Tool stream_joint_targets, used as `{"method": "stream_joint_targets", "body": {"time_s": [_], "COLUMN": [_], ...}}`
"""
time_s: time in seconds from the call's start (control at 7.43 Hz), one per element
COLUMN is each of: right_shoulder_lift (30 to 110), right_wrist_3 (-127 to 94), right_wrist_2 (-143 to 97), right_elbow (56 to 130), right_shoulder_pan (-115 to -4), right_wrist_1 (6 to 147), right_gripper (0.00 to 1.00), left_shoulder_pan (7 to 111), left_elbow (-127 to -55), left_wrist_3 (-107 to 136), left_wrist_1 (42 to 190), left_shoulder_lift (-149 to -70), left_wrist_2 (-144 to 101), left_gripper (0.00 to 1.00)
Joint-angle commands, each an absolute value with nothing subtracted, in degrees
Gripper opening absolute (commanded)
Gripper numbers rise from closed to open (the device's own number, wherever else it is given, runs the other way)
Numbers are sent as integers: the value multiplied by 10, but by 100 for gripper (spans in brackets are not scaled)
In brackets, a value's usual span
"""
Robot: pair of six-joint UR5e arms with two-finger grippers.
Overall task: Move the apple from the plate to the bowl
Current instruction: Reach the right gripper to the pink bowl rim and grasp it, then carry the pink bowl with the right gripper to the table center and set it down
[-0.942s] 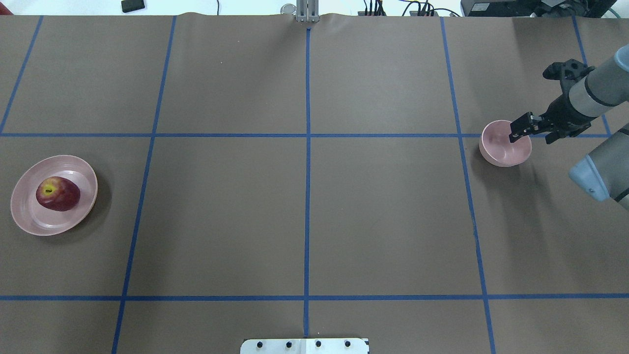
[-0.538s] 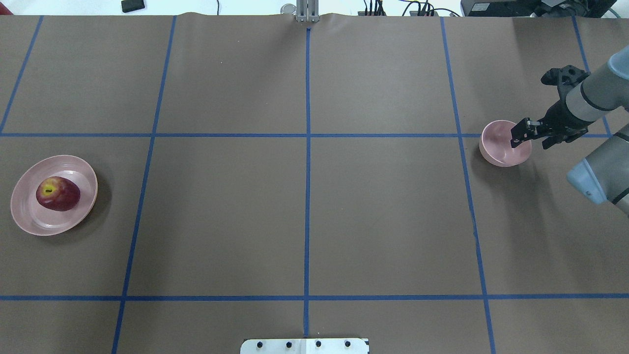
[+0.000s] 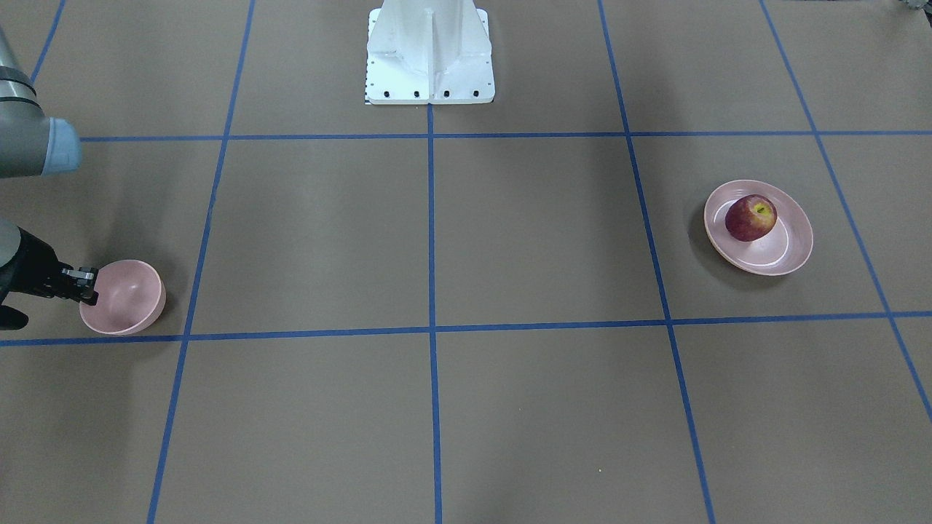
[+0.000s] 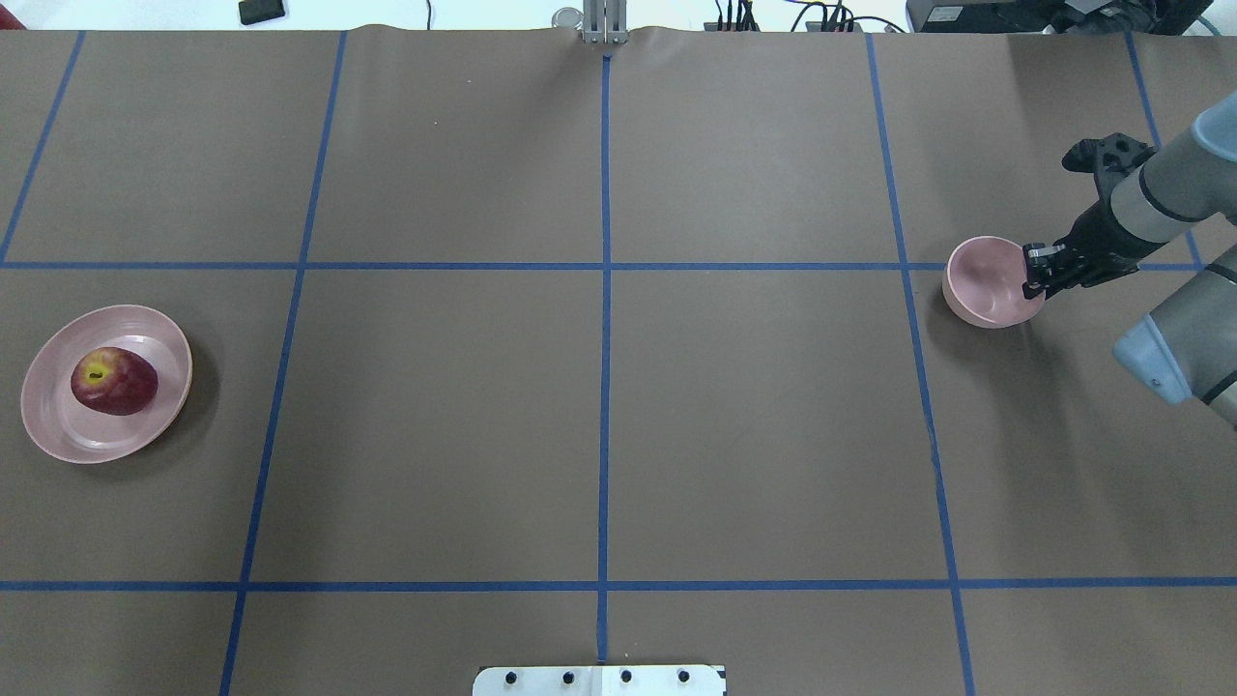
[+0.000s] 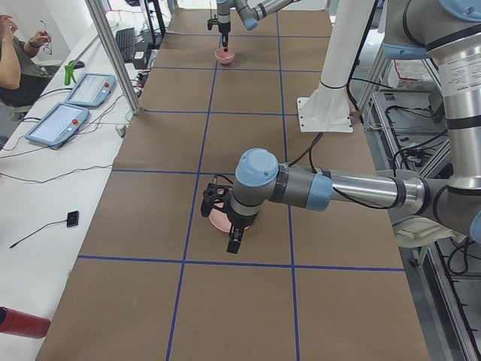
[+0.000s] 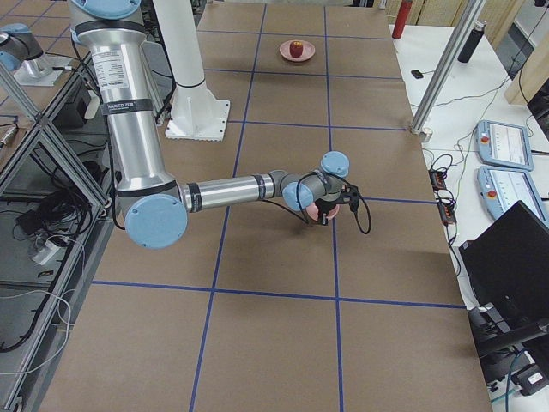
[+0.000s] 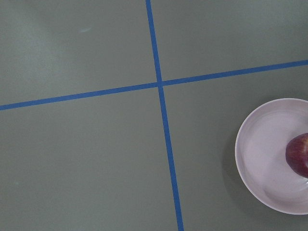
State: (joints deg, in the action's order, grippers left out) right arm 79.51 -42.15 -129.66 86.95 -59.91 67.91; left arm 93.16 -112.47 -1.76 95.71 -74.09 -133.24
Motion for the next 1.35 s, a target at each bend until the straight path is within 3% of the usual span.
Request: {"method": "stream_joint_targets", "body": {"time_s": [0.0,0.27,0.67,1.08,1.21], "right_shoulder_lift": [795,741,604,471,470], "right_wrist_3": [-425,-540,-768,-831,-831], "right_wrist_2": [-1350,-1363,-1232,-1159,-1158], "right_elbow": [939,954,946,840,837], "right_shoulder_pan": [-622,-608,-457,-390,-373], "right_wrist_1": [685,682,689,716,728], "right_gripper": [0,0,0,0,0], "left_shoulder_pan": [932,932,932,931,931], "left_elbow": [-1126,-1127,-1123,-1119,-1118], "left_wrist_3": [-18,-18,-16,-13,-13], "left_wrist_1": [957,957,957,956,956], "left_shoulder_lift": [-741,-741,-749,-753,-754], "left_wrist_2": [-1332,-1332,-1332,-1331,-1332], "left_gripper": [98,98,98,98,98]}}
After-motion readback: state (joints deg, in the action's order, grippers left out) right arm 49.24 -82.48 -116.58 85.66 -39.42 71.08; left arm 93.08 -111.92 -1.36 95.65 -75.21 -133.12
